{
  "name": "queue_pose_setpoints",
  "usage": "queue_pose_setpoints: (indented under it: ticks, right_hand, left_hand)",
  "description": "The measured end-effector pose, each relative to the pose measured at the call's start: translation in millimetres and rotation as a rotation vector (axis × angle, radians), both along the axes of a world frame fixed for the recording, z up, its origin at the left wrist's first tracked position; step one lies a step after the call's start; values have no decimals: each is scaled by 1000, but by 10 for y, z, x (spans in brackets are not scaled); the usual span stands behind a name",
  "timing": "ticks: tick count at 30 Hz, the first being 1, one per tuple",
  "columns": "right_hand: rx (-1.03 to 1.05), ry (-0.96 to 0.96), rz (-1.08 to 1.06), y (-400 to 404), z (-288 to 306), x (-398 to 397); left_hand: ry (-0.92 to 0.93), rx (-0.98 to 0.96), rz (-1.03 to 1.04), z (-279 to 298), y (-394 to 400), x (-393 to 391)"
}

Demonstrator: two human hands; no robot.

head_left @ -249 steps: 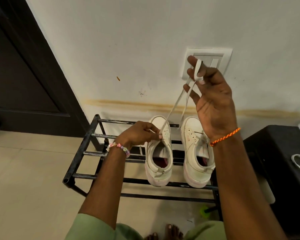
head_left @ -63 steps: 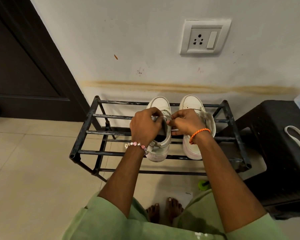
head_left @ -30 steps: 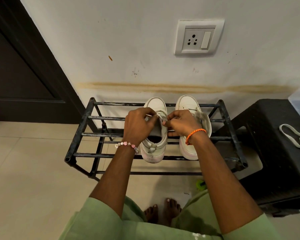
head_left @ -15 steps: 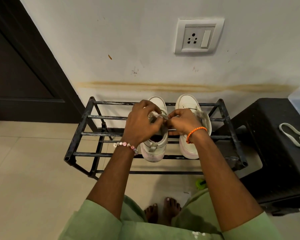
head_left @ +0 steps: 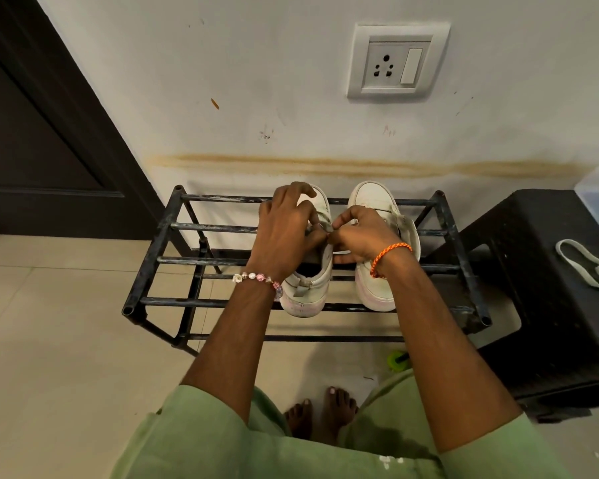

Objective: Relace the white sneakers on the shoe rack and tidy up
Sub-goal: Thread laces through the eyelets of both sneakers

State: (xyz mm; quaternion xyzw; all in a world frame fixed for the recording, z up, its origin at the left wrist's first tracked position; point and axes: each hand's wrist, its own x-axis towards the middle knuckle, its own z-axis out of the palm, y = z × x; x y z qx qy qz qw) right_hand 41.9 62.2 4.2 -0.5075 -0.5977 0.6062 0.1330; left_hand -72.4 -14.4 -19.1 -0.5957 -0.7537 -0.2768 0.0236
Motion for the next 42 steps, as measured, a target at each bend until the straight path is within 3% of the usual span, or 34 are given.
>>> queue_pose_setpoints:
  ticks: [3, 6, 8, 9, 11, 15, 18, 23, 28, 31, 37, 39, 42]
  right_hand:
    - [-16, 7, -12, 13, -14, 8]
    - [-41, 24, -23, 17, -28, 1]
    - [-36, 25, -29, 10, -31, -8]
    - [-34, 25, -33, 6, -27, -10]
    - [-34, 24, -41, -1, -25, -7]
    - [4, 16, -41, -18, -22, 2]
    - [26, 3, -41, -24, -18, -3]
    - [-5, 6, -44, -7, -19, -10]
    - [0, 4, -42, -9, -22, -6]
    - [20, -13, -23, -7, -35, -7]
    - [7, -4, -26, 11, -53, 5]
    - [9, -5, -24, 11, -59, 6]
    - [-9, 18, -31, 11, -60, 8]
  left_hand:
    - [-166, 219, 105, 68, -2, -47]
    - [-682, 525, 303, 127, -9, -138]
    - [-1004, 508, 361, 114, -35, -145]
    - [-1046, 455, 358, 101, -52, -148]
    - [-960, 349, 275, 111, -93, -139]
    - [-564, 85, 29, 136, -111, -63]
    - [-267, -57, 9, 79, -94, -22]
    - [-55, -124, 22, 70, -53, -70]
    - [-240, -94, 30, 56, -60, -26]
    - [-258, -143, 48, 34, -20, -45]
    - [-560, -75, 58, -8, 0, -53]
    - [-743, -7, 95, 58, -15, -40]
    - [-1262, 231, 136, 281, -59, -139]
